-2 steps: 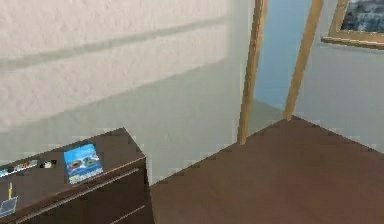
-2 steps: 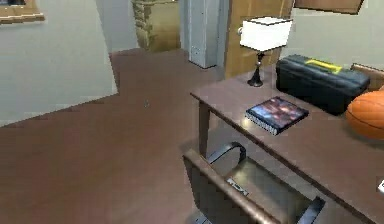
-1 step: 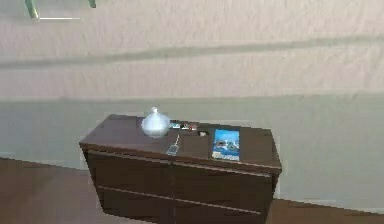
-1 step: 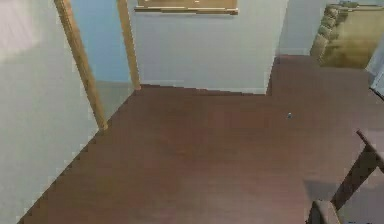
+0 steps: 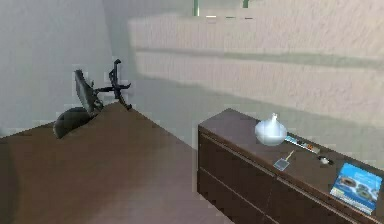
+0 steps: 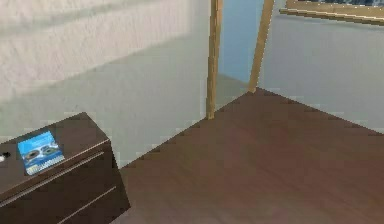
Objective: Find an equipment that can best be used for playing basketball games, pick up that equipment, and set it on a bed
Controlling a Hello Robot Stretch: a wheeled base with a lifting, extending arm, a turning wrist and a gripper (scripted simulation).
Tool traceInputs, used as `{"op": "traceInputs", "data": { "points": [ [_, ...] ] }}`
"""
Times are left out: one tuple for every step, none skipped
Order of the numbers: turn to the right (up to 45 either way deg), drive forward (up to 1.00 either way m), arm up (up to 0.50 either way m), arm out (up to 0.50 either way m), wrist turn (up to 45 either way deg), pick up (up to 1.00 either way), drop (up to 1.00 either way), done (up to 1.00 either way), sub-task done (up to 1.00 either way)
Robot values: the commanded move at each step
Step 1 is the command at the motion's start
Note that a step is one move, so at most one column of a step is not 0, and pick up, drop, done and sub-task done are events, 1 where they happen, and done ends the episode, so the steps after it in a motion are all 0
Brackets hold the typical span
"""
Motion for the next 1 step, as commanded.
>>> {"op": "traceInputs", "data": {
  "points": [
    [0.0, 0.40, 0.00, 0.00, 0.0, 0.00, 0.00, 0.00, 0.00]
  ]
}}
